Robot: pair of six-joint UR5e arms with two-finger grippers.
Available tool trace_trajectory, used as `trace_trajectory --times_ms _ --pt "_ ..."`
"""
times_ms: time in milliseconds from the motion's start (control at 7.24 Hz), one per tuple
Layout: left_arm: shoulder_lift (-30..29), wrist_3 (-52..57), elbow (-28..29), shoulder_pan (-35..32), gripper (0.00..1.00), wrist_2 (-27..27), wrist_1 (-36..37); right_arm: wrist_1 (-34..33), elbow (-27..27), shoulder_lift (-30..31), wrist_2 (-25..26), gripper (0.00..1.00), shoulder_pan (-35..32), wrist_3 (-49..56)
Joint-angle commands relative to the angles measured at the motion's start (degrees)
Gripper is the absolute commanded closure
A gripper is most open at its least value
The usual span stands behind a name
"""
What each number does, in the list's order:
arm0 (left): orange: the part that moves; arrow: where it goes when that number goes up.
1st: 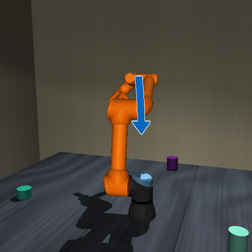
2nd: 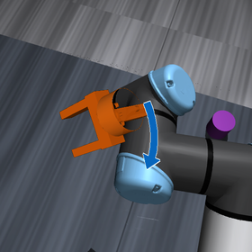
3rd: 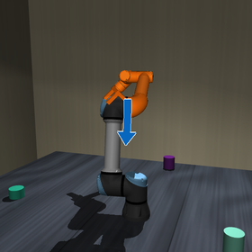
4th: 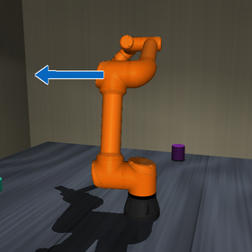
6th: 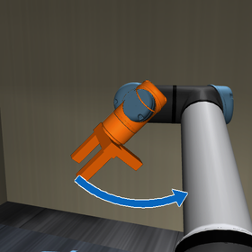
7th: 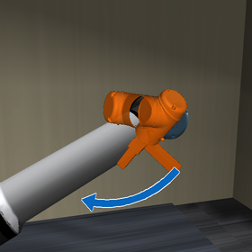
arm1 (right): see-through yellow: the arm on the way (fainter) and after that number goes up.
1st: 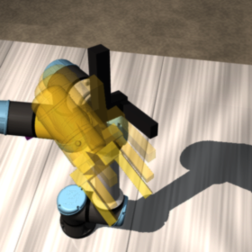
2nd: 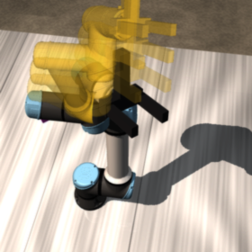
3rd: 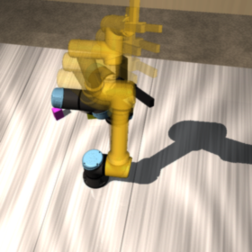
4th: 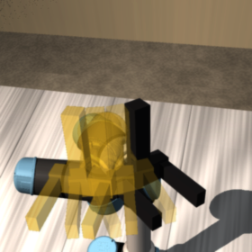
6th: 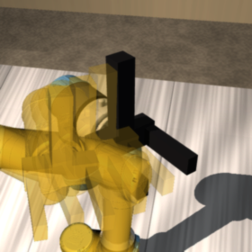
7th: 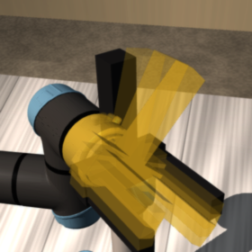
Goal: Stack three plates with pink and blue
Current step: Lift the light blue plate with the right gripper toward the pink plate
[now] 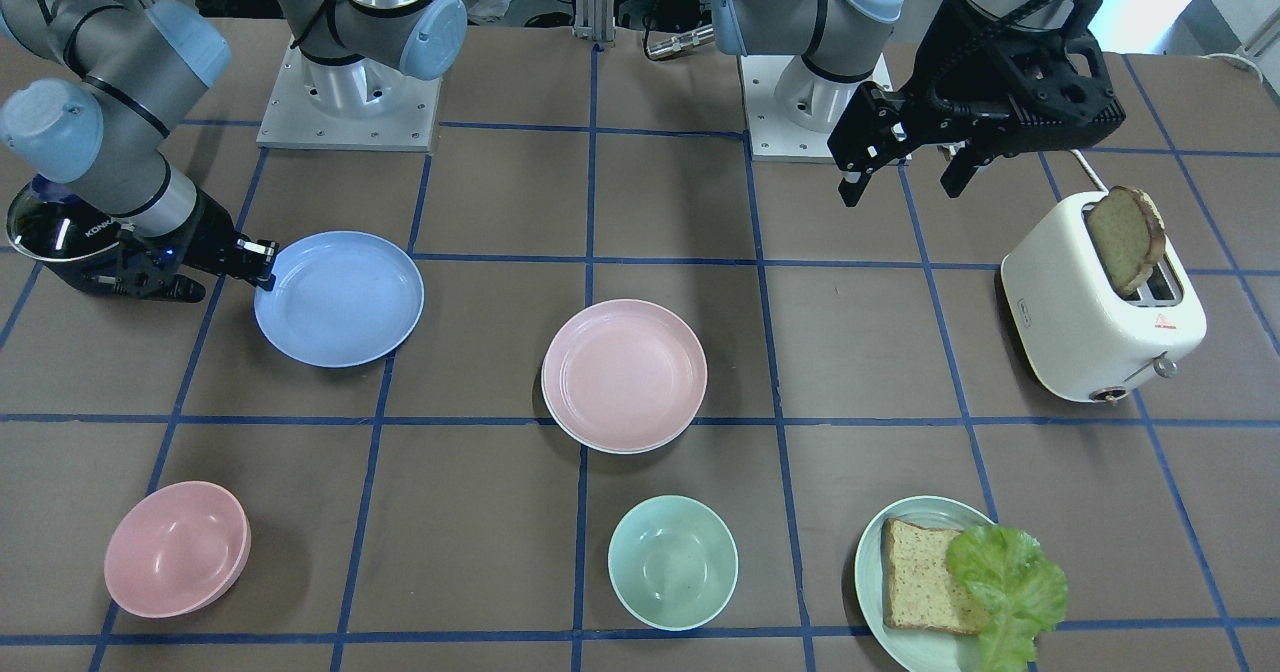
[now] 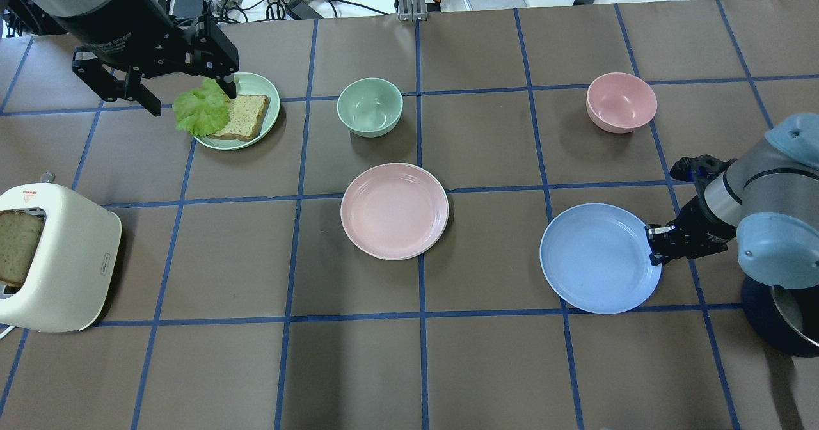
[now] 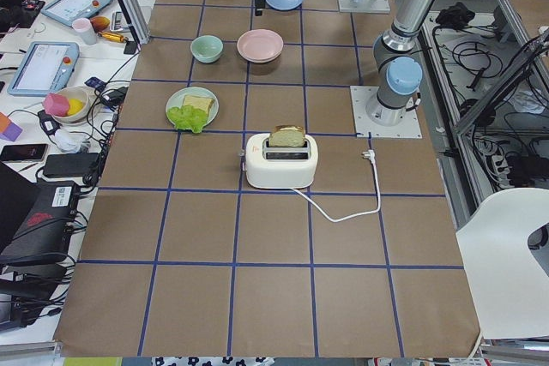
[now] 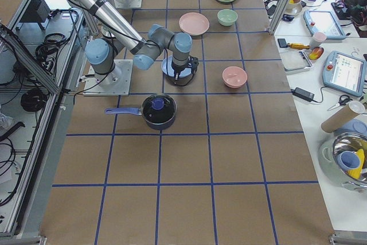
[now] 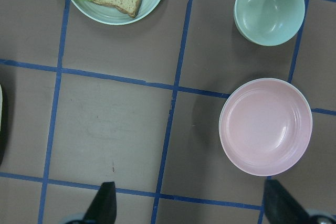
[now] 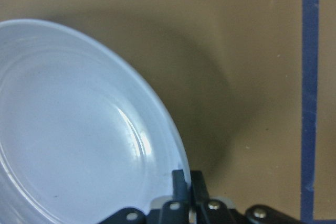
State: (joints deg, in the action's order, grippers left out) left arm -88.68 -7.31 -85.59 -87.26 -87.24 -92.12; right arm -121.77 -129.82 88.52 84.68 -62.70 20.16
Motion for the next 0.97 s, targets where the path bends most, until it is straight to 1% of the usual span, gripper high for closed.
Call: trace_trajectory --times_ms 0,138,276,415,553,691,829 --pt "0.3 0.9 0.1 0.0 0.0 0.0 0.0 2.8 0.4 3.9 -2.1 1.0 -3.9 -5.6" --pt "0.3 1.0 0.0 0.0 0.0 0.1 -0.2 5.9 2.9 5.2 -2.4 1.0 -8.7 -11.9" --pt "0.3 1.0 0.0 -0.1 0.0 -1.3 -0.2 12.5 8.3 5.3 -3.9 1.0 -12.5 -16.7" --pt "0.4 0.9 0.1 -0.1 0.0 -1.6 -0.1 14.0 12.1 4.0 -6.0 1.0 -16.3 -24.4" --pt "0.3 0.9 0.1 0.0 0.0 -1.6 0.0 11.9 14.9 -0.2 -8.1 1.0 -20.6 -28.0" --pt "0.4 0.8 0.1 0.0 0.0 -1.6 -0.4 10.3 18.1 -4.4 -8.1 1.0 -24.5 -33.9" --pt "0.5 0.5 0.2 0.0 0.0 -1.5 -1.0 7.6 19.9 -6.8 -6.8 1.0 -28.0 -38.5"
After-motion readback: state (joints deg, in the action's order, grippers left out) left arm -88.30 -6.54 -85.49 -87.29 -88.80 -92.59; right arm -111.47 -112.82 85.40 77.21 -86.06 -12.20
